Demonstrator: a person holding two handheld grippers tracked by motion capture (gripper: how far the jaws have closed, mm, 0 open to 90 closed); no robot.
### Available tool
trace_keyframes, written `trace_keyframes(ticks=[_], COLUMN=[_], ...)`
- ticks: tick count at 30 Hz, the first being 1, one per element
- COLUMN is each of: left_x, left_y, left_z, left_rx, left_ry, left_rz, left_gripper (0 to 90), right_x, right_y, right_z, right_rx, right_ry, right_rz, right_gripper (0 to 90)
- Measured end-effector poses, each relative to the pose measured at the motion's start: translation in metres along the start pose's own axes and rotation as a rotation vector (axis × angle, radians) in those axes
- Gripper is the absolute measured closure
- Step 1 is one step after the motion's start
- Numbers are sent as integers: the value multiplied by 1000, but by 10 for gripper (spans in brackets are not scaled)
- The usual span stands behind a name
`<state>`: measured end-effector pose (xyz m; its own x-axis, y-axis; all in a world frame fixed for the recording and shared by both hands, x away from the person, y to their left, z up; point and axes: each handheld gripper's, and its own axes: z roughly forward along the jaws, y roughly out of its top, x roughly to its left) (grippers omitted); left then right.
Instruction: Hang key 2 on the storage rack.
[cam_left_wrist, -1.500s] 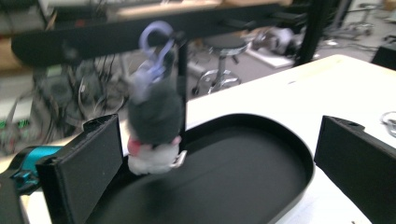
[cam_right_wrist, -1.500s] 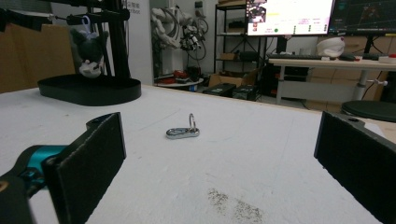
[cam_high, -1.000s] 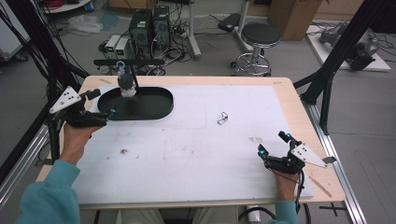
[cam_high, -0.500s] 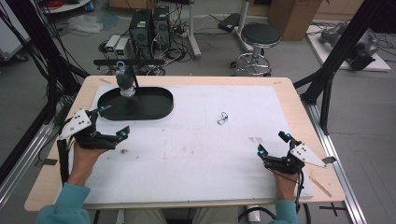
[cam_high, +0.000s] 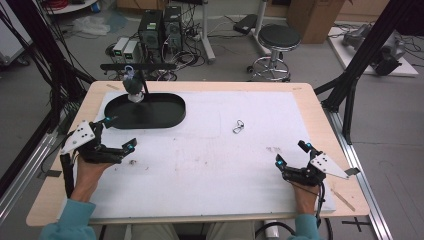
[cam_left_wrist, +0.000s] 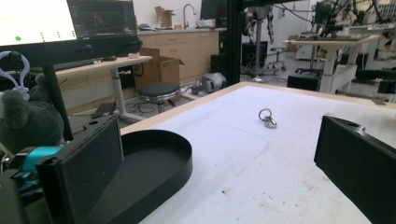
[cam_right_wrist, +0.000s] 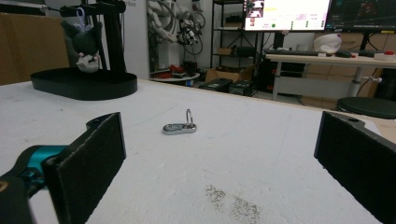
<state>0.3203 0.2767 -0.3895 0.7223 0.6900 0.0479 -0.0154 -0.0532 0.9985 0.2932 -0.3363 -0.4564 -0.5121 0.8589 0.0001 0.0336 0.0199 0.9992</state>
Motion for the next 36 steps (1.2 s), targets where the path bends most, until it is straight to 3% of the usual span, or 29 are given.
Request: trace_keyframes(ticks=[3,10,15,22,27,36], left_x=[-3,-4,-3,-4,-4,-3], left_y=[-3,-6,-6,-6,-7,-8], left_z=[-2,-6,-6,-5,-4,-1], left_rx=[-29,-17,-16,-20,-22,-14], left_ry=[8,12,10,0,-2,-7], left_rz=[-15,-18,-18,-25,-27,-30], left_gripper=[17,17,17,17,17,17], right_x=[0,-1,-7,-17,-23,-28], right_y=[0,1,9,46,72,97], right_z=[0,1,6,20,38,75], right_rx=[1,7,49,115,172,279], right_ry=[-3,-4,22,99,202,295], right_rz=[4,15,42,27,-10,-67], right_gripper=[12,12,12,12,12,12])
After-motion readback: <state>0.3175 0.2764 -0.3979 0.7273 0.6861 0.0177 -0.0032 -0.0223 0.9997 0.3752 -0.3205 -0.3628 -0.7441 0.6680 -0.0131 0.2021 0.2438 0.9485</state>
